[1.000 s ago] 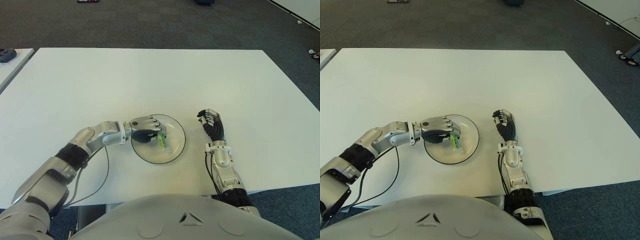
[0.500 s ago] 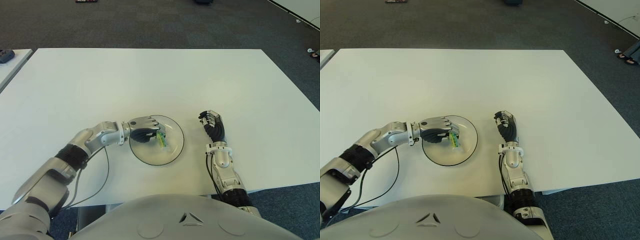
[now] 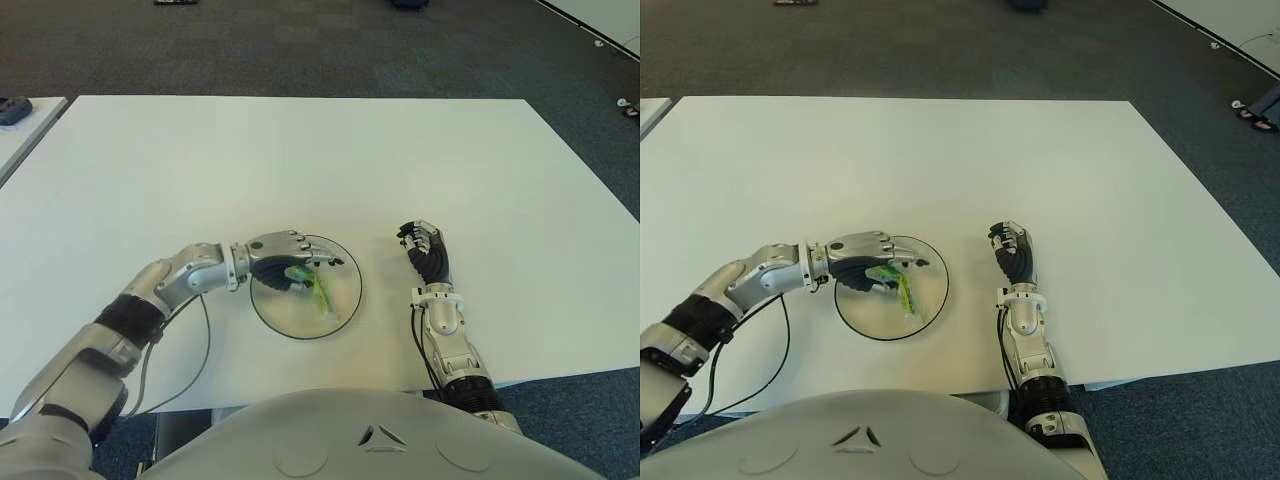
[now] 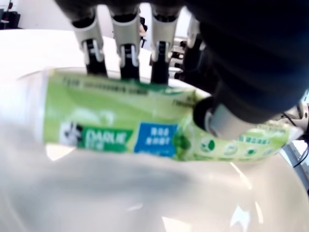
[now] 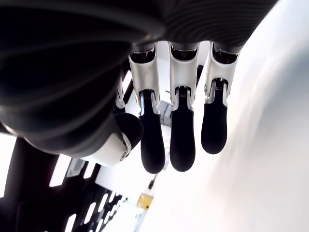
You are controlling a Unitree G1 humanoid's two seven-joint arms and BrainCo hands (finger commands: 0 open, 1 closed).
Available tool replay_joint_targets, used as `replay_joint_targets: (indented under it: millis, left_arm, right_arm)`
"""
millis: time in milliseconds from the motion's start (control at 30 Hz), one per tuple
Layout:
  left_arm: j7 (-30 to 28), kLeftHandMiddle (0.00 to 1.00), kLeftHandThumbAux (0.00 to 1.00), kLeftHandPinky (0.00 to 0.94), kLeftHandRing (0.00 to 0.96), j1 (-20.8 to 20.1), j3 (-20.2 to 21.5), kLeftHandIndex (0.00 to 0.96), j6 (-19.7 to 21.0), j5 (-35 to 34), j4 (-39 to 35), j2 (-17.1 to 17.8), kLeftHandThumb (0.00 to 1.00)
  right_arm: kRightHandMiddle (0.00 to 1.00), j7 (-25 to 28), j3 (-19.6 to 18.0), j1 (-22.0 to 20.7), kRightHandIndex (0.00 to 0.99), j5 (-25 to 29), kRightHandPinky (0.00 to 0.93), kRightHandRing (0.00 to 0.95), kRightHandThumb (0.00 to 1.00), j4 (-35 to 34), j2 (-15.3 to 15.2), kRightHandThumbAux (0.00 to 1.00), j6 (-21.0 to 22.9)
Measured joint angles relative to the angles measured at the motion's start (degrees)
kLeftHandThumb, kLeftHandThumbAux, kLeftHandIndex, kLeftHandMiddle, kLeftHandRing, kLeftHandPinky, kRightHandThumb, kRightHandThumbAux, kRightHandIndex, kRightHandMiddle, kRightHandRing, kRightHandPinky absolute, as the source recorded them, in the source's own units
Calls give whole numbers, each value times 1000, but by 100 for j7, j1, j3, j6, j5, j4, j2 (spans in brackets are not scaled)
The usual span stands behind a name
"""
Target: Put the toothpaste on the table into the plate.
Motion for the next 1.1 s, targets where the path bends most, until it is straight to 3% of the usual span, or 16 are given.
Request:
replay_joint_targets:
  millis: [533, 800, 933, 1100]
  left_arm:
    - [34, 0, 409, 54, 0, -144, 187, 0, -957, -550, 730, -213, 178]
    - [594, 0, 362, 3, 0, -300, 497, 0, -1387, -305, 955, -388, 187]
    - [786, 0, 376, 19, 0, -403, 622, 0, -1448, -206, 1061, -437, 170]
    - [690, 0, 452, 76, 0, -422, 879, 0, -1076, -949, 933, -466, 128]
  right_arm:
    - [489, -15, 3, -23, 425, 6, 502, 497, 697, 91, -2, 738, -80]
    - [486, 2, 18, -26, 423, 22, 507, 509, 696, 53, -2, 740, -89]
    - [485, 25, 25, -25, 423, 17, 532, 517, 694, 5, -6, 740, -89]
    - [490, 99, 35, -20, 423, 37, 539, 526, 692, -101, -4, 740, -87]
